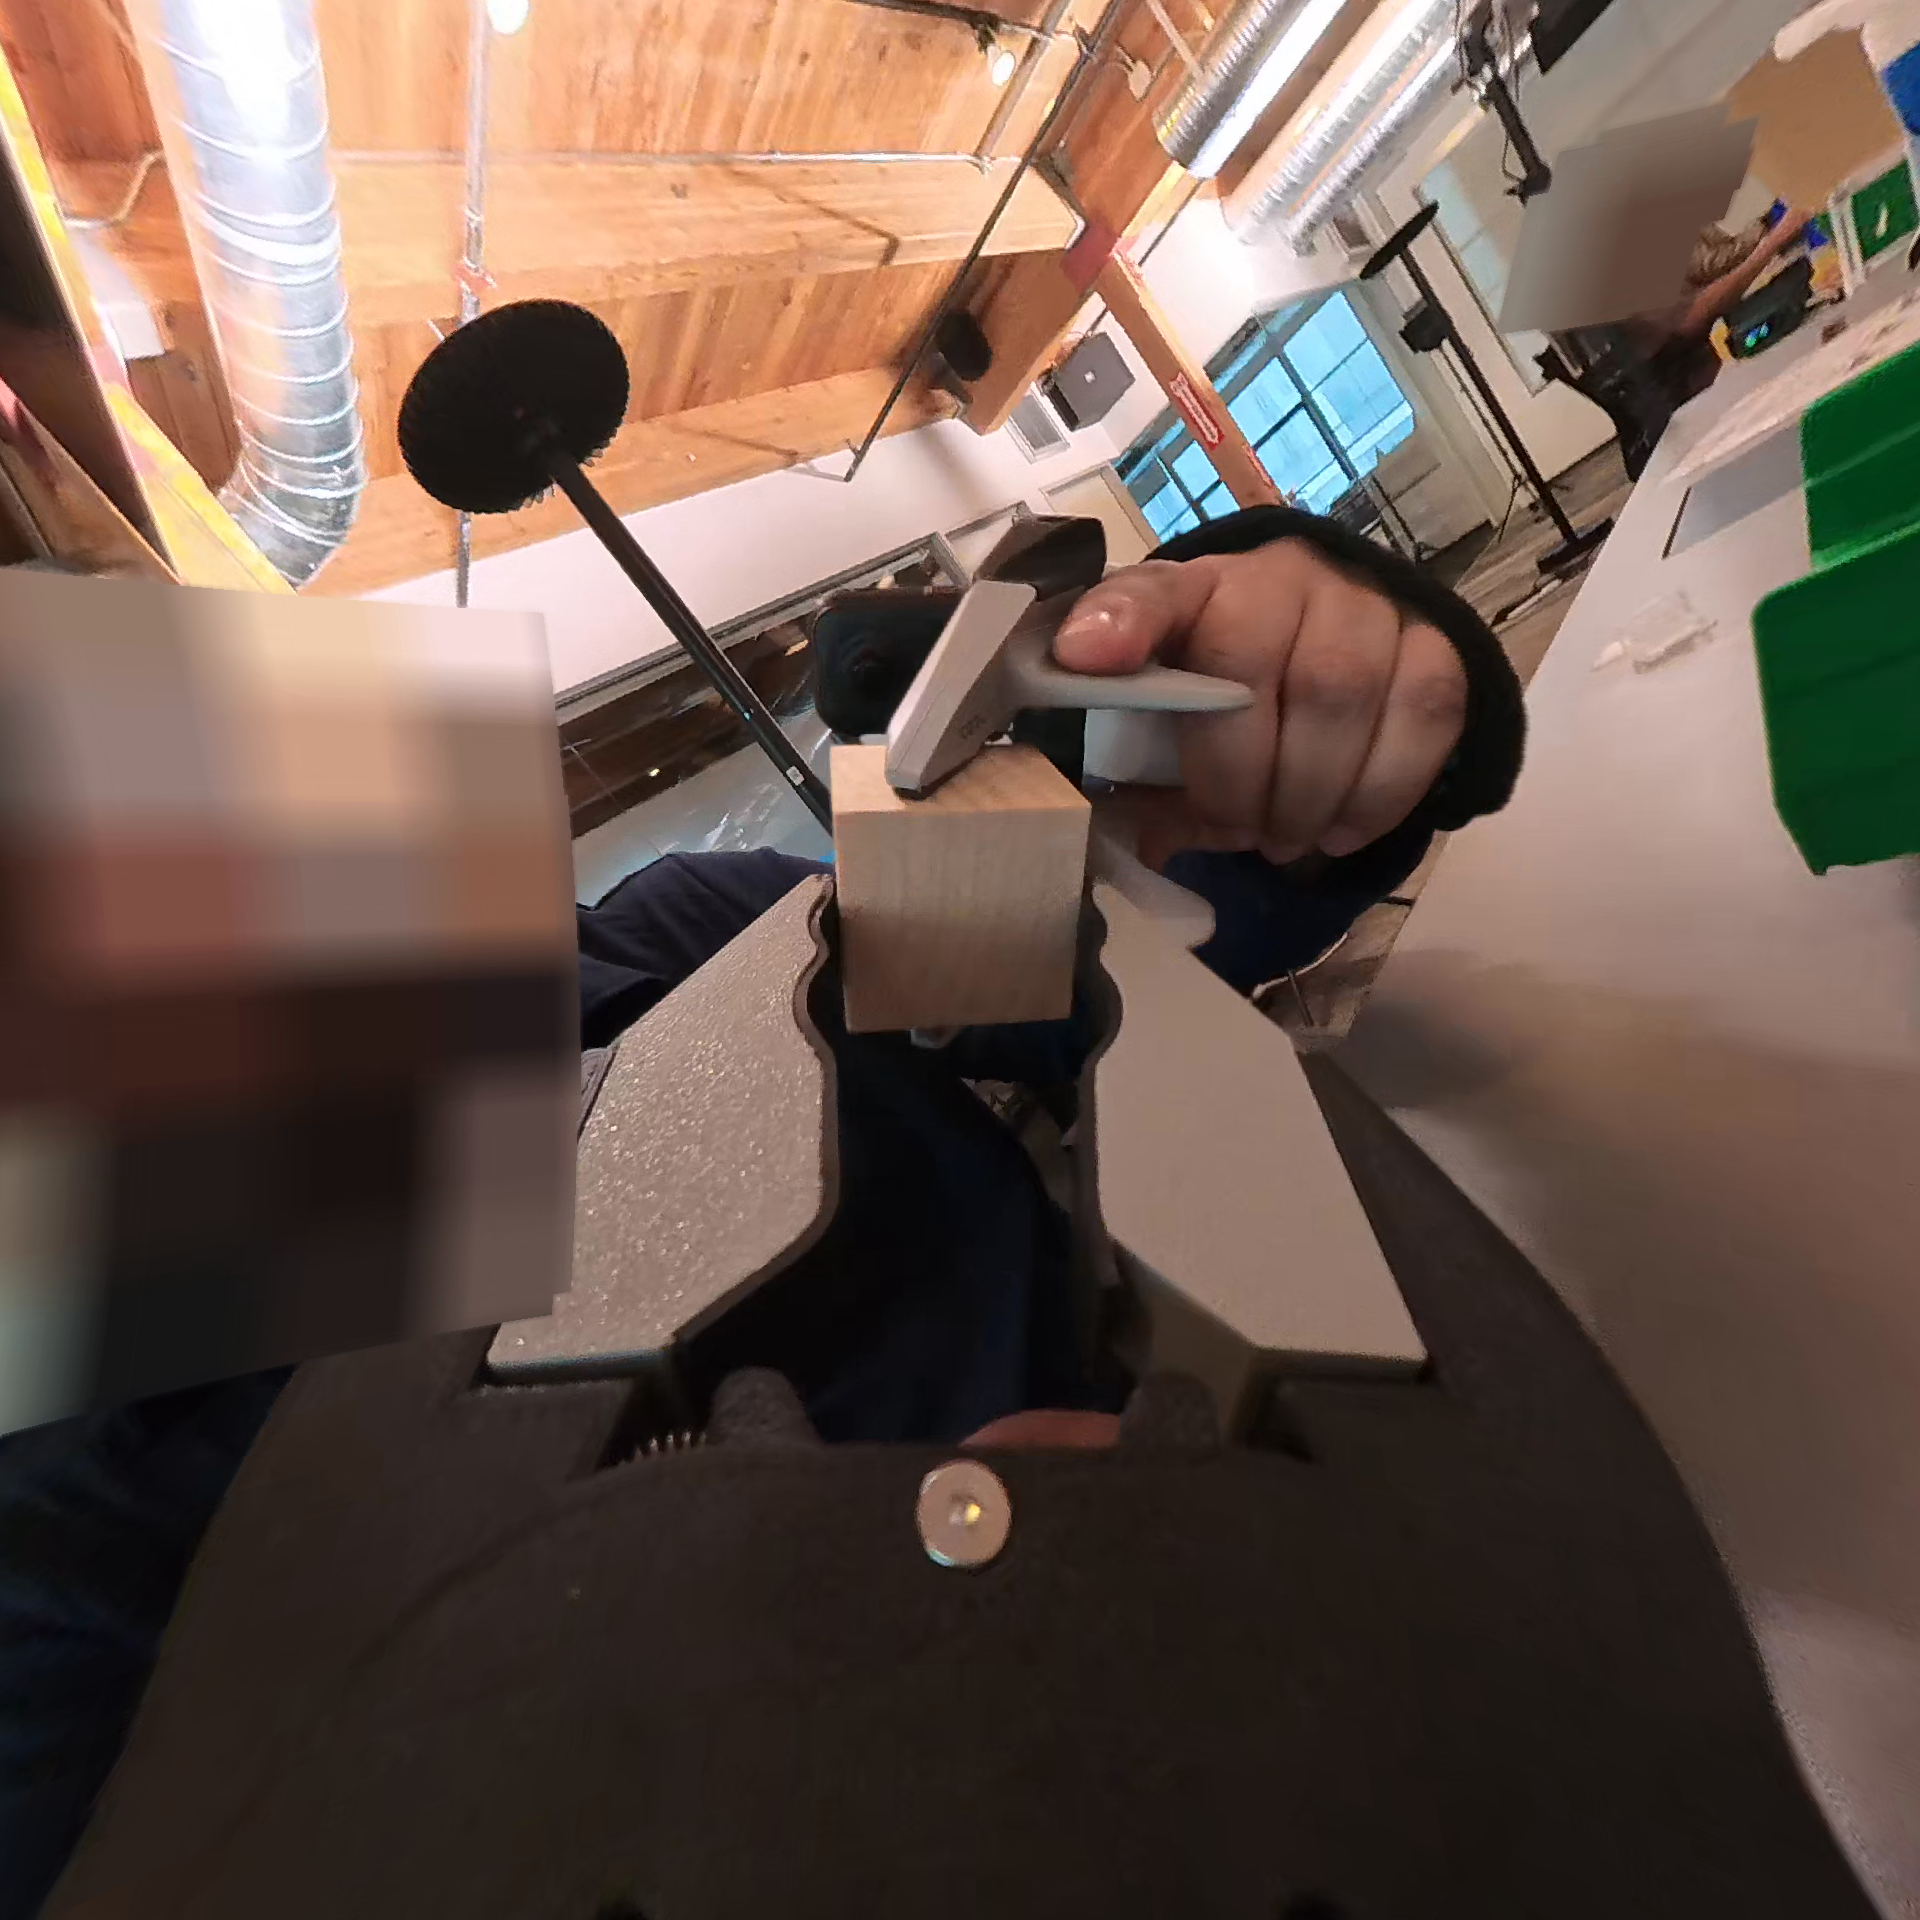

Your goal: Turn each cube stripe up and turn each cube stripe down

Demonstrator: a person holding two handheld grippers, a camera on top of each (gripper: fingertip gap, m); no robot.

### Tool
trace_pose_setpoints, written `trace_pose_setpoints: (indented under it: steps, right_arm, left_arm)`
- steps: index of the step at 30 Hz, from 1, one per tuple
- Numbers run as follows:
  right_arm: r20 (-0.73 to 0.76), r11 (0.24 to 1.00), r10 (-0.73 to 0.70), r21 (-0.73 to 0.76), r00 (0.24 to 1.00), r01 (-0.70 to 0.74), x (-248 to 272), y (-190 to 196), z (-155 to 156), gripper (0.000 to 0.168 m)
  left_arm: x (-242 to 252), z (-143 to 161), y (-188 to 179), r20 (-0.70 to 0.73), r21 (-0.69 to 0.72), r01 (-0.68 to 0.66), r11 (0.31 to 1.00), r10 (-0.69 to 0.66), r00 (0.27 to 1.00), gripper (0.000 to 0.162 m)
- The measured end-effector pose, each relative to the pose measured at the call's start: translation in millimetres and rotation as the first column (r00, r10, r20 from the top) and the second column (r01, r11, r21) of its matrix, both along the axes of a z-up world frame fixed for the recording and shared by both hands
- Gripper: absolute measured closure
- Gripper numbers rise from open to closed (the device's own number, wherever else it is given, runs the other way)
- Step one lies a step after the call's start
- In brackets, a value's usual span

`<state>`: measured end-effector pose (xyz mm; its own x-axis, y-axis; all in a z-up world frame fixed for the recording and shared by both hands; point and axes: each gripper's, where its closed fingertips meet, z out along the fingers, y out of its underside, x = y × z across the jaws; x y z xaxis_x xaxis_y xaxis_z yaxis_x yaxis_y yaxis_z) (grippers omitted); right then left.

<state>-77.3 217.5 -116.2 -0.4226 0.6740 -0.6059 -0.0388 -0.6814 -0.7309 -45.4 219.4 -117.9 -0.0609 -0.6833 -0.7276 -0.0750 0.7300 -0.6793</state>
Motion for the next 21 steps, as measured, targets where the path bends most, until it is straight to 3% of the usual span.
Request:
trace_pose_setpoints:
  steps: [4,9,13,15,17,18,21]
  right_arm:
    - [0.004,0.998,-0.059,0.0,0.998,0.059,5.3,10.8,0.7,0.125]
    - [0.032,0.97,-0.238,0.051,0.971,0.237,16.3,35.2,1.0,0.125]
    - [0.077,0.892,-0.435,0.171,0.897,0.418,24.8,55.0,-0.7,0.126]
    - [0.101,0.81,-0.563,0.263,0.82,0.524,32.8,68.0,-1.3,0.126]
    - [0.082,0.676,-0.705,0.379,0.705,0.632,44.9,79.2,4.0,0.126]
    - [0.044,0.587,-0.771,0.436,0.635,0.682,52.9,81.9,10.5,0.126]
    - [-0.115,0.225,-0.934,0.545,0.337,0.808,90.8,73.6,46.6,0.126]
  left_arm:
    - [8.3,-1.0,11.3,0.023,-0.028,-0.003,1.0,0.003,1.0,0.118]
    - [19.7,-0.7,30.9,0.07,-0.123,-0.075,0.99,0.084,0.994,0.115]
    - [15.4,9.3,35.2,0.178,-0.198,-0.031,0.98,0.067,0.982,0.117]
    - [6.8,20.2,43.4,0.271,-0.254,-0.002,0.967,0.073,0.96,0.124]
    - [-1.7,20.5,55.2,0.334,-0.325,0.033,0.945,0.082,0.939,0.132]
    - [-3.2,13.4,58.8,0.339,-0.35,0.042,0.936,0.085,0.937,0.148]
    - [5.7,-7.4,49.1,0.267,-0.331,0.023,0.943,0.071,0.961,0.162]
